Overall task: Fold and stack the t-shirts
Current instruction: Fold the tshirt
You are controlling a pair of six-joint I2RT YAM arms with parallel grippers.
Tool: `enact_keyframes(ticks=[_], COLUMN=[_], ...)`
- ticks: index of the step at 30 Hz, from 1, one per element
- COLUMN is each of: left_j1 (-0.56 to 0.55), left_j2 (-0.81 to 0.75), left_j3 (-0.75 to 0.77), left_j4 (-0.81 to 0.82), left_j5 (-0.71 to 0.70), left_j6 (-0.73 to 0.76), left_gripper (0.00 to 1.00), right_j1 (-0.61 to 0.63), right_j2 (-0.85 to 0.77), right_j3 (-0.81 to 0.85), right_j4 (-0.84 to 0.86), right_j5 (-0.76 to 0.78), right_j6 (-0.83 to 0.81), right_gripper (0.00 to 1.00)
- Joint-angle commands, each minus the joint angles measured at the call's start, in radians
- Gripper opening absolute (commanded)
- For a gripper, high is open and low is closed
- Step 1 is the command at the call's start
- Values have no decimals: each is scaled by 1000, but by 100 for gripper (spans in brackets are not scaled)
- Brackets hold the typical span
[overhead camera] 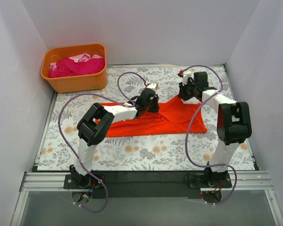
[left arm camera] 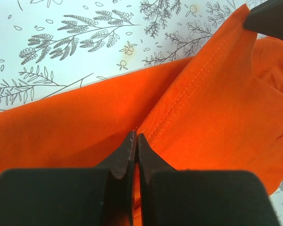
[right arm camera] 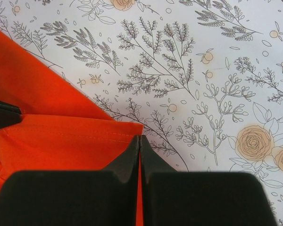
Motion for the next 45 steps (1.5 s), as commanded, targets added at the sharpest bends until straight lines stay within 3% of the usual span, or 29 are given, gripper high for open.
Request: enact_keyframes(ticks=[1, 11, 24, 31, 37, 45], left_j1=[-6, -5, -5, -3, -3, 6], left_j2=[-47, 6, 15, 26, 11, -116], left_j3=[-6, 49, 3, -8, -12, -35], left_j4=[-7, -12, -15, -16, -35, -71], left_j5=[-50, -63, -109, -142, -144, -175], left_j6=[-6, 11, -64, -120, -172, -216], left_gripper=[0, 0, 1, 16, 47, 50], right_j1=[2, 8, 62, 99, 143, 197], right_j2=[-1, -78, -210, -268, -311, -389], right_j3=[42, -26, -142, -215, -286, -387], right_j4=[24, 27, 24, 18, 9, 12], right_j5=[31, 61, 132, 167, 186, 243], right_j6=[-22, -22, 22, 24, 21, 24], right_gripper=[1, 2, 2, 4, 5, 7])
